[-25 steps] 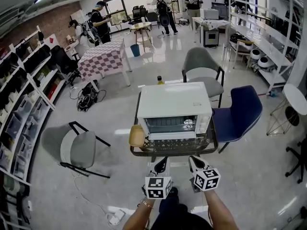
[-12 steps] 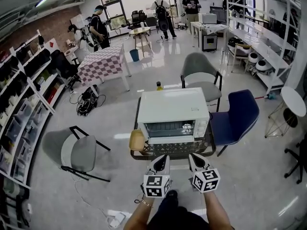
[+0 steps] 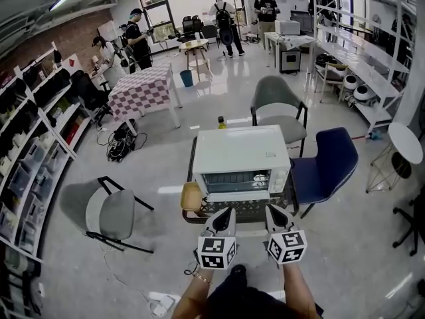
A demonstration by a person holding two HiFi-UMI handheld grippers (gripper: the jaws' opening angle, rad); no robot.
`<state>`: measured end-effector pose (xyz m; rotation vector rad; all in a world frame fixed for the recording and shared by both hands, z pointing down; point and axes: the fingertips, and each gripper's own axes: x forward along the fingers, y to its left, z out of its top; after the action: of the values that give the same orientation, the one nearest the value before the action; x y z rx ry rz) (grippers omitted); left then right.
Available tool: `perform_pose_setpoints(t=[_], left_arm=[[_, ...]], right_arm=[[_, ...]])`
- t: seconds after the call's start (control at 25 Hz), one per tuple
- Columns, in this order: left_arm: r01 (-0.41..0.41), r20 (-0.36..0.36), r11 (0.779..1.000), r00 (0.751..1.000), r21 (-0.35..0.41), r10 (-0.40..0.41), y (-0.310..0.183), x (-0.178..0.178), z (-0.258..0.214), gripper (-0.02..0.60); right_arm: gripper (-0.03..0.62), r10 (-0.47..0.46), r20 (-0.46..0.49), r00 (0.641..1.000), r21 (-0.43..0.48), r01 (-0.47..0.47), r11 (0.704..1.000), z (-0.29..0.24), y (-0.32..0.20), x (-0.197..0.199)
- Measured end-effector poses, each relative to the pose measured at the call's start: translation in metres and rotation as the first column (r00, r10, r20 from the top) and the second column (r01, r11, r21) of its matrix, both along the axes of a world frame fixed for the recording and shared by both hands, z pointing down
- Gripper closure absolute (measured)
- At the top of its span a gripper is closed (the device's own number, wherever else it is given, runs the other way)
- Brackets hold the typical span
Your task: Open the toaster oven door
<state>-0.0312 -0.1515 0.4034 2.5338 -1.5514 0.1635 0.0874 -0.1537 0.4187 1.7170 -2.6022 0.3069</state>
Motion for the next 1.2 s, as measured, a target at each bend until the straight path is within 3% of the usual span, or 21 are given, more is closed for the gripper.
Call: perform_pose_setpoints(t=[0.64,1.2], left_arm=[[0.002,-0.025,1.000,1.000,0.028,-0.001,-0.018,0.000,-0.036,0.568],[-0.047,-0.031,0.997,0.998,0.060,0.049,-0.036,0.005,-0.059,0.568]], right_arm=[[0.594,0.048,-0.085,0.995,0.073,-0.042,0.996,-0.041,-0.015,0.013],[0.594,0.064,-0.139,0.988,0.139,-0.044,0.989,-0.068,-0.034,0.007]])
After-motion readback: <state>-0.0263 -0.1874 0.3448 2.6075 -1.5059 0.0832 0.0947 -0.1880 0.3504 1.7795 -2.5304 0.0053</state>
